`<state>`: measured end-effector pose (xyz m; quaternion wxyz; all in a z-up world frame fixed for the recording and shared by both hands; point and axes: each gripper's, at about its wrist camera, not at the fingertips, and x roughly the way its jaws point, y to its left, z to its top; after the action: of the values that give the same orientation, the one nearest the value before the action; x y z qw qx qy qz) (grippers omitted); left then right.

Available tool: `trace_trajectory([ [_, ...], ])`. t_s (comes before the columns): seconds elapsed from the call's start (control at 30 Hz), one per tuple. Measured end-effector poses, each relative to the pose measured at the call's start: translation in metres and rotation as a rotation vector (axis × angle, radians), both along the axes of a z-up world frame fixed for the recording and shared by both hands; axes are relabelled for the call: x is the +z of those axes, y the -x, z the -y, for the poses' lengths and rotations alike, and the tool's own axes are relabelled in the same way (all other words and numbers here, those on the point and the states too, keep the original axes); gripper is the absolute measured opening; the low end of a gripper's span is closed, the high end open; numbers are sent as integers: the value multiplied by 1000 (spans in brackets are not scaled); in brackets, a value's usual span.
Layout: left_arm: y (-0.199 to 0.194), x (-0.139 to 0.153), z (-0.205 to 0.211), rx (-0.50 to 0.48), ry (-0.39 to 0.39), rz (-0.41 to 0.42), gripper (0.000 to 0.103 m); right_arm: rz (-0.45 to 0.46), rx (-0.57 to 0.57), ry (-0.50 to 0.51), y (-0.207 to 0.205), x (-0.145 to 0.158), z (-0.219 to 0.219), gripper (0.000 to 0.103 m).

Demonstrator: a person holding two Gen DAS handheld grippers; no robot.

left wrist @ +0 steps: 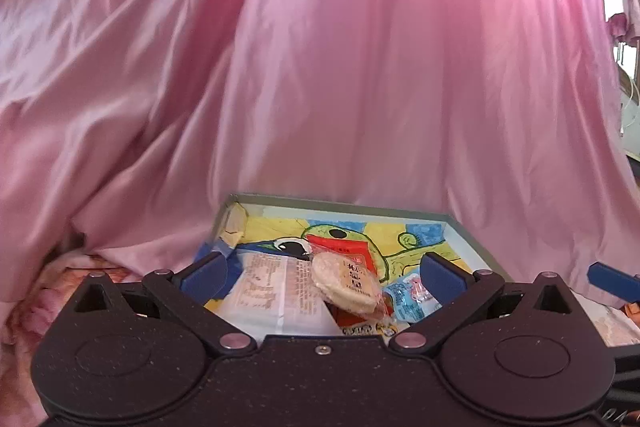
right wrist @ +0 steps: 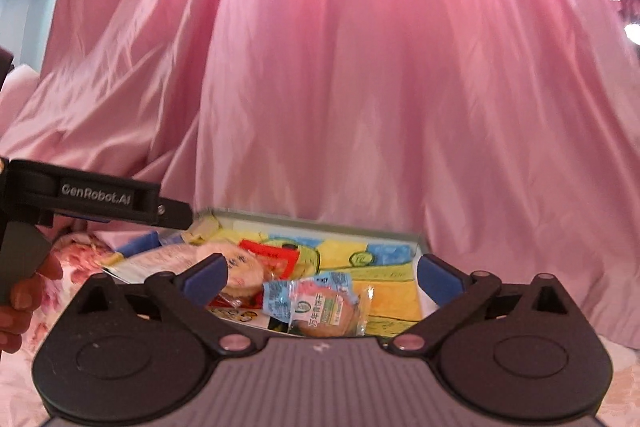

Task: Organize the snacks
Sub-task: 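Withdraw both tools from the tray back over the remaining snacks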

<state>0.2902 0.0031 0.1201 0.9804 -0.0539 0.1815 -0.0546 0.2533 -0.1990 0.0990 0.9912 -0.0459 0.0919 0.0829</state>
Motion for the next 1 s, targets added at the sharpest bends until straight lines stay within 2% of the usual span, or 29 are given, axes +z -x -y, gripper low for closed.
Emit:
trace_trajectory([
  [0.23,61,3,-5,-2,-6,40,102,64,-12,-23,58,10,10,103],
  [0.5,124,-17,-6,-6,-19,51,102,85,-25,-37,118,-2,15,103],
  [0.67,153,-36,-7,-3,-48,38,102,49,-28,-49,145,-20,15,103],
  [0.87,173,-63,-10,-3,-69,-15,102,0,-51,-42,168,-42,16,103],
  [1.0,181,-84,-12,4,-74,-61,102,-69,-77,-45,174,-59,18,103],
])
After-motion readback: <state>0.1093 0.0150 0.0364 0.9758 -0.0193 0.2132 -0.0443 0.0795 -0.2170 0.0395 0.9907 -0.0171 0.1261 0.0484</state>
